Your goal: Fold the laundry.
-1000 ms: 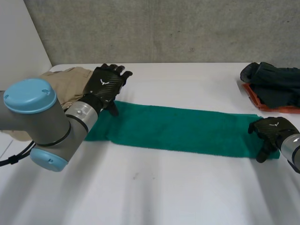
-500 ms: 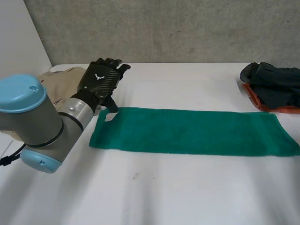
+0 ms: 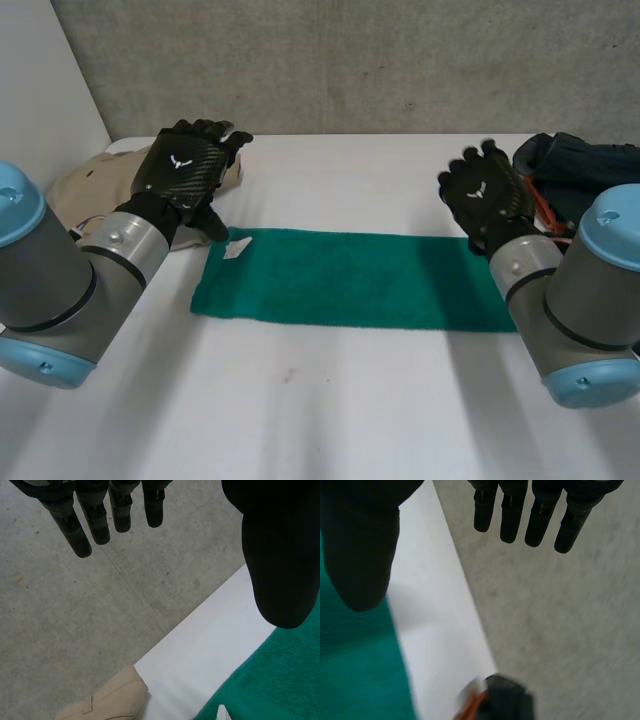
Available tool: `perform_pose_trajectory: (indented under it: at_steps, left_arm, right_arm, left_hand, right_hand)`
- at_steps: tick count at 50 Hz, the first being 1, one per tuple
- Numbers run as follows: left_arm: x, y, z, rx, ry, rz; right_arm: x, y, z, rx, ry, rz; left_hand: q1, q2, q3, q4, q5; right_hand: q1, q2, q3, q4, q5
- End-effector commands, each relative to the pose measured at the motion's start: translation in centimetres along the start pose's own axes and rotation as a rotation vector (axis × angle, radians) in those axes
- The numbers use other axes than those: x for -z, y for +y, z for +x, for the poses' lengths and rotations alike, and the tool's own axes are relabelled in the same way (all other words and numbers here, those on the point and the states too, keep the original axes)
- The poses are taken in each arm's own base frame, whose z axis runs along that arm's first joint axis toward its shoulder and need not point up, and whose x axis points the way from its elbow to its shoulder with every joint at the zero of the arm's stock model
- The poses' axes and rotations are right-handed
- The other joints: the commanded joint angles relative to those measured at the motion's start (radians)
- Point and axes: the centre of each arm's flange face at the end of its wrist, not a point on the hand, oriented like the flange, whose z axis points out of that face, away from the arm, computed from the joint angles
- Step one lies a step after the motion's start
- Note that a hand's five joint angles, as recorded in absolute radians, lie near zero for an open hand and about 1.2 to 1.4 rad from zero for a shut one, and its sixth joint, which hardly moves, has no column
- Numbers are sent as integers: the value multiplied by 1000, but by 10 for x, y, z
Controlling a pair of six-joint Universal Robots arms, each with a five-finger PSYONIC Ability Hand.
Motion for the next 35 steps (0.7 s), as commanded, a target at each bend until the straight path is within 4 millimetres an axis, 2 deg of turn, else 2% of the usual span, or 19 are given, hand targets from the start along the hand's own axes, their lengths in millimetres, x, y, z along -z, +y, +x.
perform_pose_trajectory:
  at_steps: [1,7,9,14,22,32,34,35]
  left_arm:
    - [2,2,2,2,5,-6]
    - [3,2,6,3,16,-5]
    - [4,2,7,5,18,-6]
    - [4,4,8,9,22,-13]
    - [5,7,8,17,22,-23]
    - [7,11,11,20,28,-33]
    - [6,12,10,20,27,-34]
    - [6,12,11,20,27,-35]
  right_arm:
    - [13,58,32,-410,-25,-220]
    - [19,87,48,-617,-90,-282]
    - [21,106,60,-637,-81,-325]
    - [26,139,79,-607,-52,-401]
    - [31,175,77,-505,-67,-493]
    - [29,194,73,-450,-69,-513]
    - [26,198,72,-442,-58,-504]
    - [24,201,72,-435,-49,-496]
  left_hand:
    - [-20,-36,-41,-30,-51]
    - [-20,-36,-41,-30,-51]
    - [-20,-36,-41,-30,-51]
    - [-20,-36,-41,-30,-51]
    - [-20,-36,-41,-30,-51]
    - [-20,-36,-41,-30,-51]
    - [-20,-36,-41,-30,-51]
    - [-20,-36,-41,-30,-51]
  right_hand:
    - [-11,-17,-8,-5,22]
    - [74,68,77,80,107]
    - [185,179,188,191,218]
    - [203,198,206,209,236]
    - [203,198,206,209,236]
    - [259,253,262,265,292]
    - [414,408,417,420,447]
    - [740,734,743,746,773]
